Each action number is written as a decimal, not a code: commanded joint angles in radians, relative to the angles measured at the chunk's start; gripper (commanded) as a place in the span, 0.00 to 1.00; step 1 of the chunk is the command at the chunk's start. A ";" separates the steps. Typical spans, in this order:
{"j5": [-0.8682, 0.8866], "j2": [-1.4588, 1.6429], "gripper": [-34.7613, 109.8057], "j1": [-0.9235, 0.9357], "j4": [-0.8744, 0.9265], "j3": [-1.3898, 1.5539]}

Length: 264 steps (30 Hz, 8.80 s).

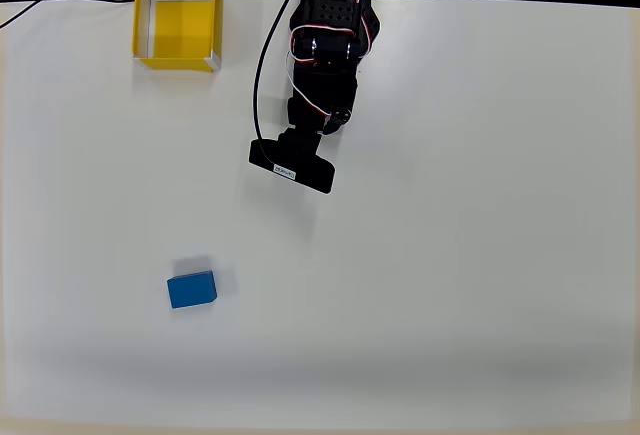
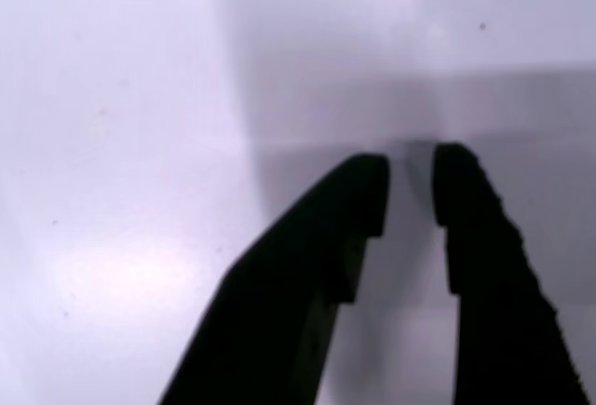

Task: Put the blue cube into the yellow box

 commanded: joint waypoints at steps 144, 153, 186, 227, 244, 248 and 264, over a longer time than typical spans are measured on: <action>0.456 -1.864 0.37 0.436 -0.376 -1.965; 0.331 -1.516 0.36 0.580 -0.351 -1.666; 0.086 -1.031 0.36 1.450 -0.262 -1.008; -0.143 -0.979 0.49 1.609 -0.453 -0.695; -0.295 -0.693 0.27 1.279 -0.150 -0.807; -0.282 -0.650 0.25 1.092 -0.150 -0.807; -0.281 -0.284 0.24 0.224 -0.295 -0.391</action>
